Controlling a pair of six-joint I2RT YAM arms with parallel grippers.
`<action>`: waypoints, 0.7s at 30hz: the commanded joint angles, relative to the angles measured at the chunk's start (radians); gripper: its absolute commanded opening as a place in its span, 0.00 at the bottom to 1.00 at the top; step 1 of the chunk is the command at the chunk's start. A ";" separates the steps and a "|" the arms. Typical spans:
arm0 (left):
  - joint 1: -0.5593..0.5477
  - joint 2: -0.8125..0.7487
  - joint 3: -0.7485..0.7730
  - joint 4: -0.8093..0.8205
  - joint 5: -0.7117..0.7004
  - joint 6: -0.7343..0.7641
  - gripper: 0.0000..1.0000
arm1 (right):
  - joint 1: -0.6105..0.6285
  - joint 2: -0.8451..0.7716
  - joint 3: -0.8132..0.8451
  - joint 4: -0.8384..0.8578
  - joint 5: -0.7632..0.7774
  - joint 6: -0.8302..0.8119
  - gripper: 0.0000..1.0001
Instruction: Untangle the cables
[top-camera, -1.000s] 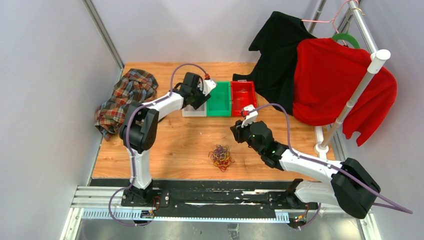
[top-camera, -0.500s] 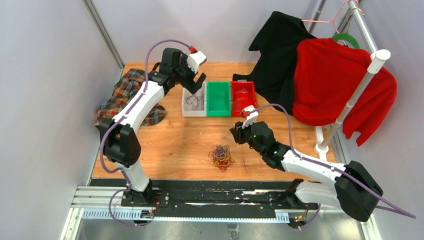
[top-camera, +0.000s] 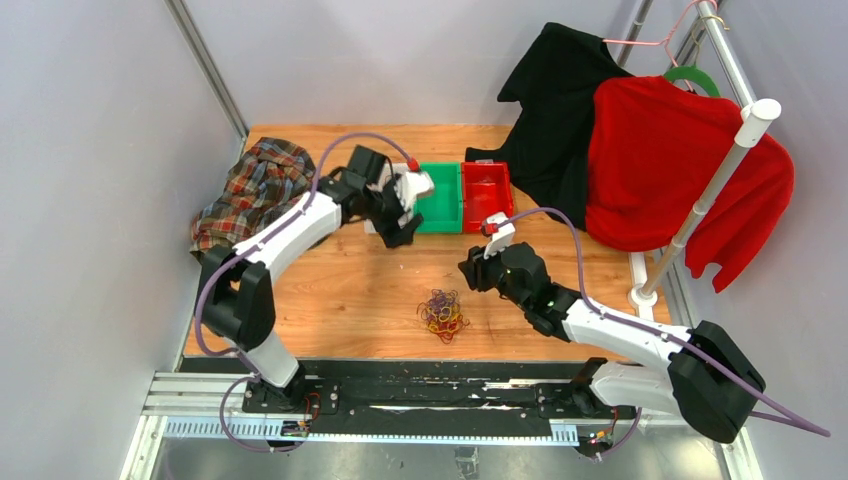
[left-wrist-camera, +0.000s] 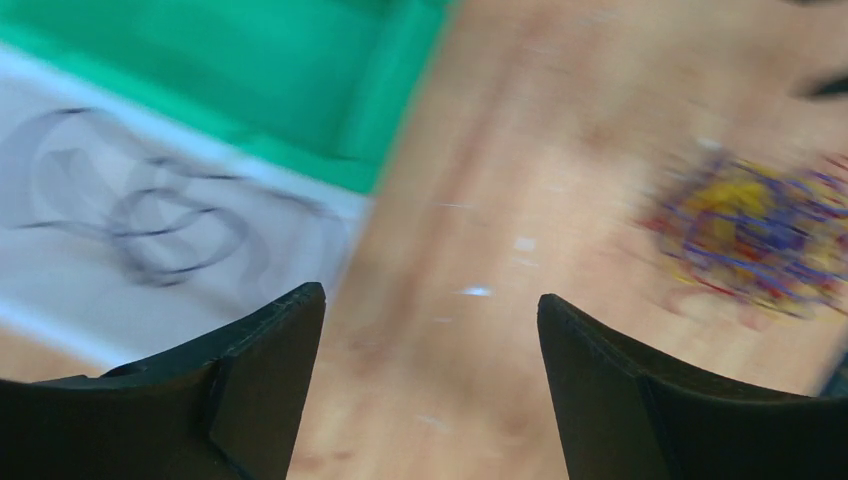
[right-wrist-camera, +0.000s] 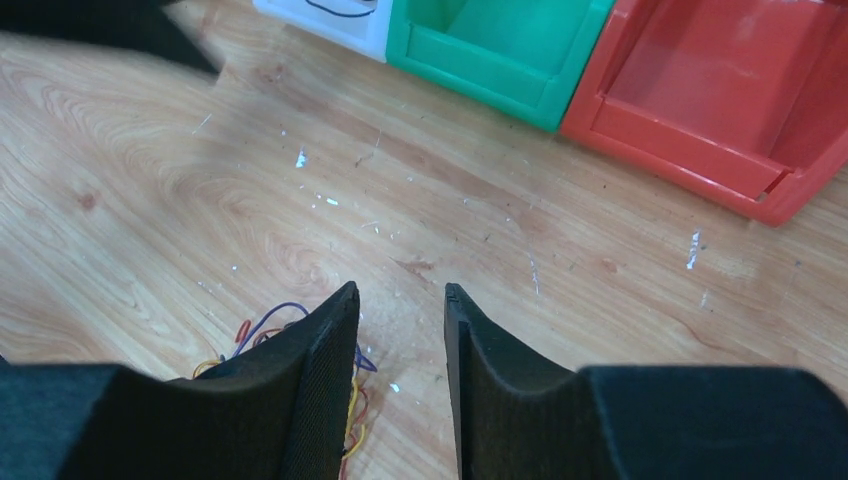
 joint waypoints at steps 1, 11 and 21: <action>-0.115 -0.114 -0.134 -0.087 0.166 -0.026 0.83 | -0.013 -0.007 0.012 -0.055 -0.041 0.013 0.38; -0.233 -0.045 -0.214 0.034 0.251 -0.264 0.76 | -0.013 -0.100 -0.064 -0.113 -0.017 0.057 0.33; -0.301 0.066 -0.202 0.200 0.237 -0.366 0.70 | -0.013 -0.230 -0.127 -0.202 0.002 0.071 0.31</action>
